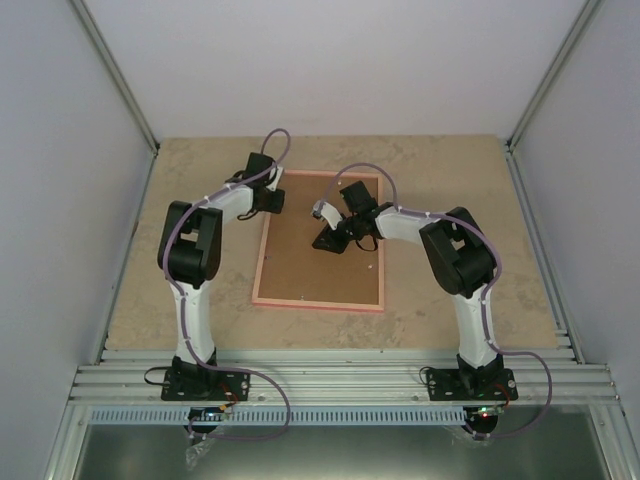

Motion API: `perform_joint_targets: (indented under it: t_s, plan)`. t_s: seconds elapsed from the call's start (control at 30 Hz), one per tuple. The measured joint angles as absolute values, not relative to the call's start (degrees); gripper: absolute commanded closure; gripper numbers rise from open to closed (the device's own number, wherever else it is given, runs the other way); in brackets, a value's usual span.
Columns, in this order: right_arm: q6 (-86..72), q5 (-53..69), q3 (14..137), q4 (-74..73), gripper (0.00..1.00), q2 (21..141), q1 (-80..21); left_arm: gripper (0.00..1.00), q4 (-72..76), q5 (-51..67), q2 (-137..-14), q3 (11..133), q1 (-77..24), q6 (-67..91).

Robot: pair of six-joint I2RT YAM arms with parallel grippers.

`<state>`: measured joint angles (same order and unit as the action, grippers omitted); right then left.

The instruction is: Put the photo into the frame

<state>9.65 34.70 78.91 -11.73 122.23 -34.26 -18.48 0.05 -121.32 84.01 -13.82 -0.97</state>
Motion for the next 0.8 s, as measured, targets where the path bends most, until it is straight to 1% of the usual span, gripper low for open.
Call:
perform_joint_targets:
  t_s: [0.1,0.2,0.33,0.37,0.4,0.47,0.5,0.73,0.8]
  plan:
    - [9.6,34.7,78.9,-11.7,0.82,122.2,-34.3,0.66,-17.8,-0.1,-121.0,83.4,-13.7,-2.1]
    - [9.6,34.7,78.9,-11.6,0.82,122.2,-34.3,0.67,-17.6,0.3,-120.8,83.1,-13.4,-2.9]
    - [9.7,34.7,78.8,-11.5,0.82,122.2,-34.3,0.71,-17.5,1.0,-120.4,82.4,-13.0,-4.4]
    - [9.7,34.7,78.8,-11.5,0.82,122.2,-34.3,0.7,-17.3,1.1,-120.3,82.3,-12.9,-4.6]
    - [9.6,34.7,78.8,-11.5,0.82,122.2,-34.3,0.66,-17.3,1.4,-120.3,82.2,-12.8,-5.2]
    - [9.6,34.7,78.8,-11.5,0.82,122.2,-34.3,0.55,-17.5,2.0,-120.0,81.9,-12.4,-6.2]
    - [9.7,34.7,78.8,-11.5,0.82,122.2,-34.3,0.52,-17.5,2.4,-119.9,81.7,-12.3,-6.8]
    - [9.6,34.7,78.8,-11.5,0.82,122.2,-34.3,0.42,-18.5,5.7,-118.1,80.0,-11.1,-7.2]
    - [9.6,34.7,78.7,-11.3,0.82,122.2,-34.3,0.38,-18.4,6.8,-117.6,79.9,-11.0,-6.6]
